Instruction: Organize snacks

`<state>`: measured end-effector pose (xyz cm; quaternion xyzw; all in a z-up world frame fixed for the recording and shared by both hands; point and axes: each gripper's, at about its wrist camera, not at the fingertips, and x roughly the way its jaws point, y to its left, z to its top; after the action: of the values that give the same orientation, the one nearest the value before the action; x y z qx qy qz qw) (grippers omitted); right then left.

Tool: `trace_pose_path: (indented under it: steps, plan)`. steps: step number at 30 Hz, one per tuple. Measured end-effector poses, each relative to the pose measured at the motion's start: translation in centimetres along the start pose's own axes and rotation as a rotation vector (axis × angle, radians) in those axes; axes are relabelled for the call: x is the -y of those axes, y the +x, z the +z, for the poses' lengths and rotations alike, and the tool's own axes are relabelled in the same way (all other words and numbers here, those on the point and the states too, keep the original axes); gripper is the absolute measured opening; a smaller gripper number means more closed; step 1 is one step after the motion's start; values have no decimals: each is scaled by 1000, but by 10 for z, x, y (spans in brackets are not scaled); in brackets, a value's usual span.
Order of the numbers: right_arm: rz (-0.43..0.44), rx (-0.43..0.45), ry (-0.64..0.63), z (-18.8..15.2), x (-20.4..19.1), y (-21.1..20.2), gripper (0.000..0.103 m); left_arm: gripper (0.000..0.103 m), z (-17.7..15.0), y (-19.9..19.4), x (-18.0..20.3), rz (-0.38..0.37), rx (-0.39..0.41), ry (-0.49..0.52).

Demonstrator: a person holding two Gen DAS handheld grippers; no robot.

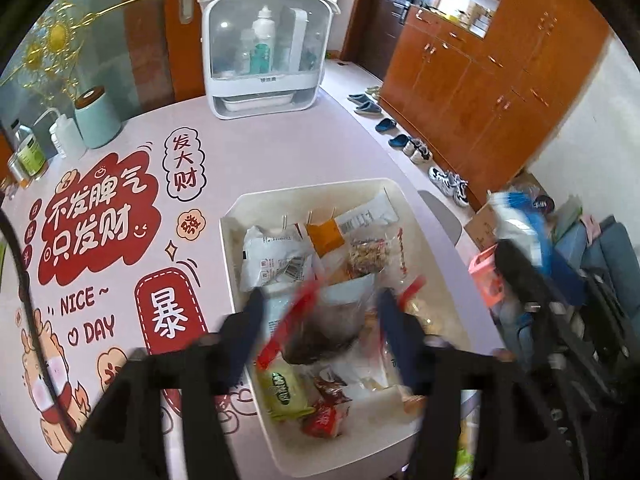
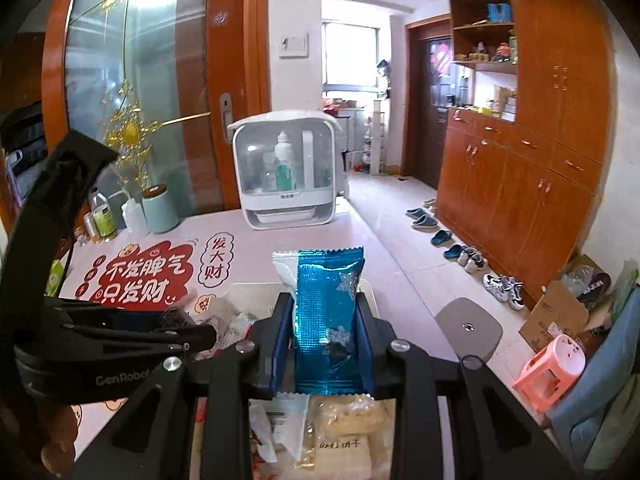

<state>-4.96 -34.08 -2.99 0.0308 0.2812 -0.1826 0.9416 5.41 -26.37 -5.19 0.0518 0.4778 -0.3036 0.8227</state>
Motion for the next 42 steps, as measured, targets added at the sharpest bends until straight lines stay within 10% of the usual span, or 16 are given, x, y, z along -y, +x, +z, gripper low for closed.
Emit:
trace_pose_path:
  steps: [4, 8, 42]
  plan:
    - [30, -22, -19, 7, 12, 10, 40, 102, 3, -6, -9, 114, 40, -58]
    - [53, -7, 14, 7, 20, 10, 69, 102, 0, -10, -20, 132, 30, -94]
    - [207, -162, -50, -33, -27, -10, 69, 102, -105, -90, -85, 320, 59, -234]
